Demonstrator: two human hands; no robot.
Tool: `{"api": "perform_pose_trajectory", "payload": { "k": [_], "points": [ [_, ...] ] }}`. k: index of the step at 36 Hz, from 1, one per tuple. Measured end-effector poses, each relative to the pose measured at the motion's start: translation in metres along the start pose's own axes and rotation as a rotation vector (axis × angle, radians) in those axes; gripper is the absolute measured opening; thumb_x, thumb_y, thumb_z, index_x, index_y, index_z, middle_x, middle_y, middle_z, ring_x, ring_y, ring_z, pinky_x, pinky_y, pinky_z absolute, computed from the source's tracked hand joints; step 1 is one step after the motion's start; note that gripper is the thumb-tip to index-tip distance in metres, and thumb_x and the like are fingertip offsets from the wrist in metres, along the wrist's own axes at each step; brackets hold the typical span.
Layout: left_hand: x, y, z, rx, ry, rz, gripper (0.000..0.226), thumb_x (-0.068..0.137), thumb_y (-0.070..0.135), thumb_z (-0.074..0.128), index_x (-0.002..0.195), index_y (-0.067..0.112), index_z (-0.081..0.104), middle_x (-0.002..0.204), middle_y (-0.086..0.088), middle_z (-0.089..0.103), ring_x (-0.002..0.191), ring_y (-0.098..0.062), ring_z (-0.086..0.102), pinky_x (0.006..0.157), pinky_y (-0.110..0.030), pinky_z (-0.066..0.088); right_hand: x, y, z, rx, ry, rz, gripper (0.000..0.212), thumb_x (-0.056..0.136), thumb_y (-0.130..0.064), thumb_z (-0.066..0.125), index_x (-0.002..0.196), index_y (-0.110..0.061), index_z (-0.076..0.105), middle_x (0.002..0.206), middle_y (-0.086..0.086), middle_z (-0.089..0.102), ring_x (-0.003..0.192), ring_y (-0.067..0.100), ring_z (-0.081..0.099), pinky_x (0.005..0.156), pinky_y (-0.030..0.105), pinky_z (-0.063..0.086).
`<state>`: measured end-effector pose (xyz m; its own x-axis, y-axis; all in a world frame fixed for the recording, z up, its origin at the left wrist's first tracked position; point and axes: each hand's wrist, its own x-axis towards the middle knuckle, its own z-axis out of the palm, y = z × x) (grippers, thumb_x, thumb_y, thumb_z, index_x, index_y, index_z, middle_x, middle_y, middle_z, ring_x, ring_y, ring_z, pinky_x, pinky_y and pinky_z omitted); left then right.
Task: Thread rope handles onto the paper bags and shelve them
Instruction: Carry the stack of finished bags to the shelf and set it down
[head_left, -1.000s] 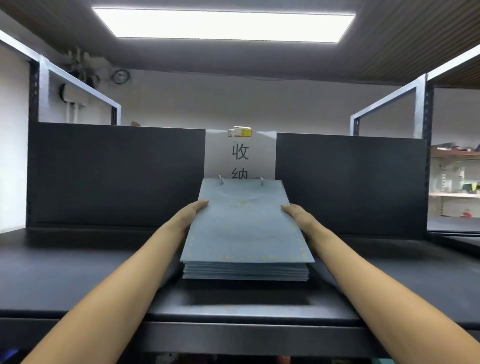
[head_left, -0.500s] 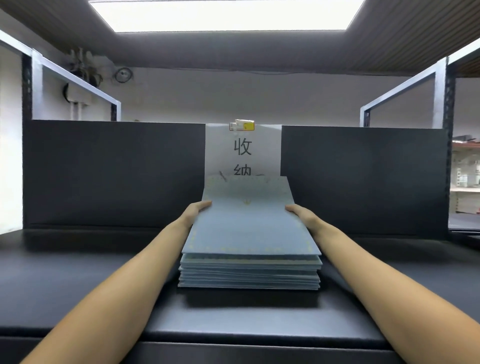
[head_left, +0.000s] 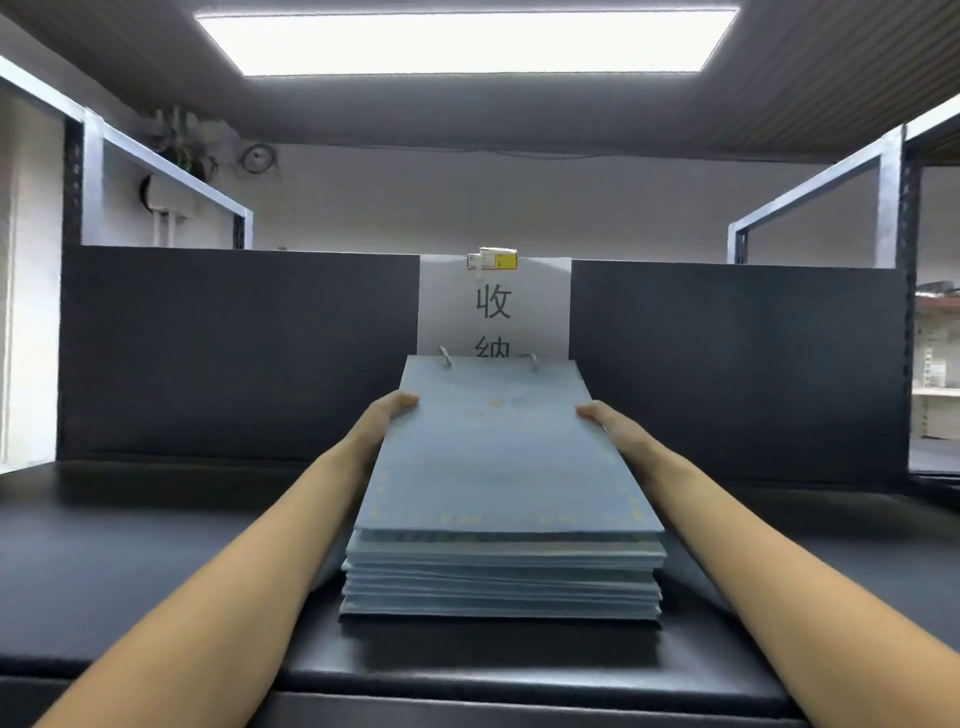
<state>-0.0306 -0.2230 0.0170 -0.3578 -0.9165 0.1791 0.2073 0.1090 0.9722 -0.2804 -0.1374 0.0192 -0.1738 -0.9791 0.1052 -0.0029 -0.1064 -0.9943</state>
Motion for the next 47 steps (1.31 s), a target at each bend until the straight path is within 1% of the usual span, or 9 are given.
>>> {"api": "perform_pose_trajectory", "payload": {
  "k": [3,6,13,19,22,25,34,41,47],
  "points": [
    [0.006,0.003,-0.001,-0.01,0.023,0.018,0.028,0.094,0.026,0.047,0.111,0.009,0.06,0.087,-0.008,0.072,0.066,-0.021,0.068,0.064,-0.031,0.05,0.004,-0.006,0.002,-0.038,0.022,-0.154,0.02,0.1,-0.021,0.039,0.117,-0.022,0.049,0.103,0.005,0.063,0.084,0.022,0.063,0.067,0.033,0.05],
    [0.014,0.012,0.001,-0.011,0.053,0.157,0.048,0.098,0.017,0.042,0.145,0.017,0.033,0.131,-0.009,0.054,0.104,-0.029,0.06,0.082,-0.036,0.048,0.01,-0.011,0.002,-0.061,-0.006,-0.249,0.032,0.101,-0.015,0.036,0.13,-0.023,0.044,0.11,0.003,0.063,0.093,0.023,0.064,0.073,0.034,0.052],
    [0.015,0.012,0.008,0.053,0.033,0.137,0.04,0.1,0.008,0.036,0.14,0.012,0.04,0.102,-0.005,0.061,0.087,-0.024,0.06,0.079,-0.034,0.048,0.013,-0.002,0.0,0.029,-0.018,-0.121,0.042,0.102,-0.017,0.036,0.144,-0.013,0.036,0.094,0.001,0.064,0.077,0.02,0.065,0.061,0.028,0.051],
    [0.001,0.008,0.005,-0.082,0.042,0.098,0.044,0.097,0.021,0.045,0.141,0.018,0.039,0.123,-0.004,0.06,0.089,-0.022,0.065,0.072,-0.036,0.05,0.004,0.0,-0.002,0.19,-0.085,-0.042,0.034,0.1,-0.033,0.039,0.101,-0.01,0.065,0.079,0.005,0.074,0.065,0.018,0.07,0.068,0.033,0.05],
    [-0.006,0.006,0.005,-0.053,-0.027,0.045,0.026,0.095,0.026,0.043,0.1,0.01,0.064,0.075,-0.004,0.072,0.058,-0.018,0.068,0.062,-0.03,0.049,-0.001,-0.003,0.001,0.217,-0.095,-0.049,0.034,0.099,-0.035,0.041,0.102,-0.011,0.065,0.081,0.005,0.074,0.068,0.02,0.07,0.07,0.035,0.05],
    [-0.008,0.005,0.008,-0.029,-0.053,0.083,0.027,0.095,0.023,0.042,0.082,0.011,0.062,0.058,-0.001,0.068,0.046,-0.015,0.063,0.053,-0.024,0.048,-0.006,-0.003,0.003,0.211,-0.101,-0.057,0.034,0.099,-0.036,0.04,0.102,-0.012,0.064,0.079,0.004,0.074,0.066,0.018,0.07,0.066,0.034,0.049],
    [-0.013,0.006,0.009,-0.069,-0.125,0.088,0.03,0.096,0.023,0.037,0.083,0.012,0.061,0.059,-0.002,0.069,0.047,-0.015,0.064,0.048,-0.021,0.049,-0.018,-0.002,0.003,0.239,-0.166,-0.024,0.042,0.097,-0.042,0.038,0.108,-0.011,0.065,0.088,0.008,0.072,0.072,0.022,0.069,0.069,0.032,0.05],
    [-0.016,0.005,0.003,-0.075,-0.121,0.035,0.029,0.092,0.027,0.042,0.089,0.01,0.066,0.068,-0.005,0.071,0.052,-0.019,0.066,0.061,-0.03,0.046,-0.017,0.0,0.001,0.245,-0.105,-0.01,0.041,0.096,-0.042,0.041,0.108,-0.011,0.066,0.09,0.008,0.072,0.072,0.022,0.068,0.069,0.032,0.052],
    [-0.009,0.006,0.003,-0.057,-0.017,0.058,0.033,0.096,0.018,0.045,0.126,0.007,0.053,0.097,-0.009,0.067,0.064,-0.019,0.07,0.056,-0.027,0.057,-0.016,-0.001,0.003,0.146,0.013,-0.003,0.032,0.096,-0.034,0.049,0.106,-0.009,0.064,0.083,0.009,0.071,0.063,0.021,0.067,0.062,0.031,0.052]
  ]
}}
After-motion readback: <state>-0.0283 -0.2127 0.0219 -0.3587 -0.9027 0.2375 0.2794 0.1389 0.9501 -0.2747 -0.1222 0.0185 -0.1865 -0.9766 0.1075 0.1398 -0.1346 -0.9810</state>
